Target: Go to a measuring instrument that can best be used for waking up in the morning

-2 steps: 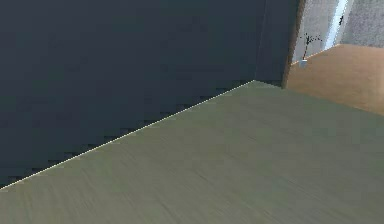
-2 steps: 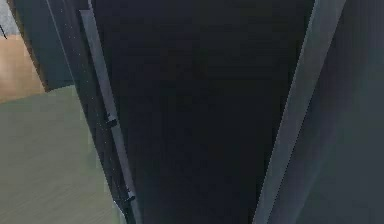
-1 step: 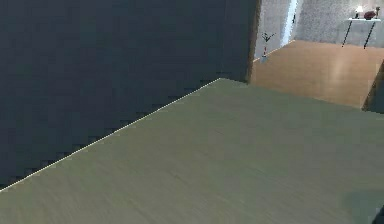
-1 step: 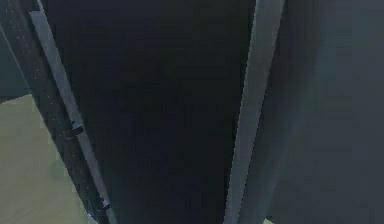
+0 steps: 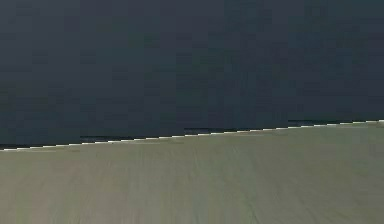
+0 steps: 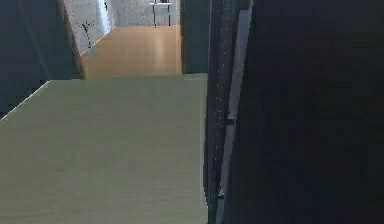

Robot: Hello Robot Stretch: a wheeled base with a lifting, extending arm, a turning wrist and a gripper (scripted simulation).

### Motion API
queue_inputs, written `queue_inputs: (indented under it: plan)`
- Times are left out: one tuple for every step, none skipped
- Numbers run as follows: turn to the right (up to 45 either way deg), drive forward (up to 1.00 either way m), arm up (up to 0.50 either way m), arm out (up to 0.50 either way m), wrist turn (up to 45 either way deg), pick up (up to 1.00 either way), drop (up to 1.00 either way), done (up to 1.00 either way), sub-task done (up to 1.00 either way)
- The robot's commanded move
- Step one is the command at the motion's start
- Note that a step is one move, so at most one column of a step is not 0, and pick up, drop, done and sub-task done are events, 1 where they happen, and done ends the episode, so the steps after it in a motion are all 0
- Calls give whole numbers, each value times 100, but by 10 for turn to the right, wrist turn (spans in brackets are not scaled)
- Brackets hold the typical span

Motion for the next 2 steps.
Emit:
queue_inputs:
  plan:
    - [-60, 0, 0, 0, 0, 0, 0, 0, 0]
    - [0, 25, 0, 0, 0, 0, 0, 0, 0]
